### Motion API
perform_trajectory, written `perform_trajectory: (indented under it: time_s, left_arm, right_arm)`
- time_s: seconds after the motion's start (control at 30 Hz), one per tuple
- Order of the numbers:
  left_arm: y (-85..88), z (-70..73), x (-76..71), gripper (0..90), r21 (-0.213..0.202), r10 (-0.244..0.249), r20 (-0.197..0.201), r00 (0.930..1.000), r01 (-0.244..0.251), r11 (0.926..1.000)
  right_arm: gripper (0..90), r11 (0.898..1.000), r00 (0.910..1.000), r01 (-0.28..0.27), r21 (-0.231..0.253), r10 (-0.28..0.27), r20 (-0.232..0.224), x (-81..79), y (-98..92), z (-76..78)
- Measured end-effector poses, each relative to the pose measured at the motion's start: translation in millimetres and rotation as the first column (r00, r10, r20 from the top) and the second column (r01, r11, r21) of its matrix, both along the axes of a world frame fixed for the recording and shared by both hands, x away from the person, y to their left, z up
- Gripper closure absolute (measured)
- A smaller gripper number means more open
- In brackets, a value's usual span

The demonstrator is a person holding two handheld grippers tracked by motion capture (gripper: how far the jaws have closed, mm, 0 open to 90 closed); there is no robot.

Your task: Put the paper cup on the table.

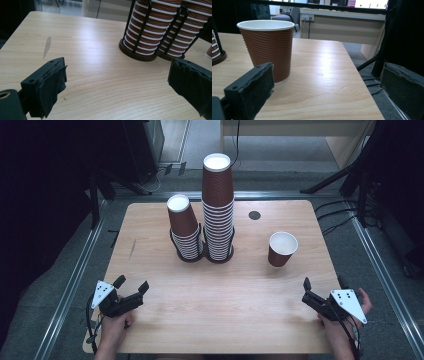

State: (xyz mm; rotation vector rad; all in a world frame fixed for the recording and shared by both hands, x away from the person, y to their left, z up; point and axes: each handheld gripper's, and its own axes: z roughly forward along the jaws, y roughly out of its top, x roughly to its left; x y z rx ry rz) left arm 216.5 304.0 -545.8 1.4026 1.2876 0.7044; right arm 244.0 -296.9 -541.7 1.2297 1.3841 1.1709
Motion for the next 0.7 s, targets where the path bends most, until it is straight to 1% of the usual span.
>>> perform_trajectory:
  time_s: [0.07, 0.1, 0.3, 0.37, 0.47, 0.5, 0.6, 0.7]
  left_arm:
    - [0.0, 0.0, -0.1, 2.4, 0.002, -0.001, 0.000, 1.0000, 0.001, 1.0000]
    - [-0.1, 0.0, -0.1, 2.3, 0.003, -0.001, 0.000, 1.0000, 0.001, 1.0000]
    - [-0.4, -0.1, -0.4, 2.3, 0.005, 0.003, 0.000, 1.0000, -0.003, 1.0000]
    - [-0.5, -0.1, -0.8, 2.3, 0.007, 0.005, 0.001, 1.0000, -0.005, 1.0000]
    - [-1.1, -0.1, -1.0, 2.3, 0.010, 0.006, 0.000, 1.0000, -0.006, 0.9999]
    - [-1.2, -0.1, -1.0, 2.3, 0.012, 0.007, -0.002, 1.0000, -0.007, 0.9999]
    - [-0.3, -0.2, 0.0, 2.3, 0.003, 0.015, -0.006, 0.9999, -0.015, 0.9999]
    - [1.1, -0.3, 0.3, 2.3, -0.005, 0.025, -0.010, 0.9996, -0.025, 0.9997]
  right_arm:
    - [0.0, 1.000, 1.0000, -0.003, 0.001, 0.003, 0.002, -3.0, -3.7, -0.1]
    - [0.0, 1.000, 1.0000, -0.002, -0.006, 0.002, 0.005, -4.5, -5.7, -0.1]
    - [0.0, 1.000, 0.9997, 0.013, -0.012, -0.012, 0.019, -14.1, -16.5, -0.6]
    - [0.0, 1.000, 0.9994, 0.016, -0.001, -0.016, 0.031, -18.0, -19.6, -0.8]
    - [0.0, 1.000, 0.9981, 0.015, 0.025, -0.016, 0.060, -24.2, -22.1, -1.6]
    - [0.0, 0.999, 0.9980, 0.016, 0.028, -0.017, 0.061, -25.5, -22.3, -1.6]
    - [0.0, 1.000, 0.9975, 0.014, 0.022, -0.016, 0.069, -27.1, -21.8, -1.8]
    - [0.0, 1.000, 0.9972, -0.001, 0.006, 0.000, 0.075, -28.5, -20.6, -2.1]
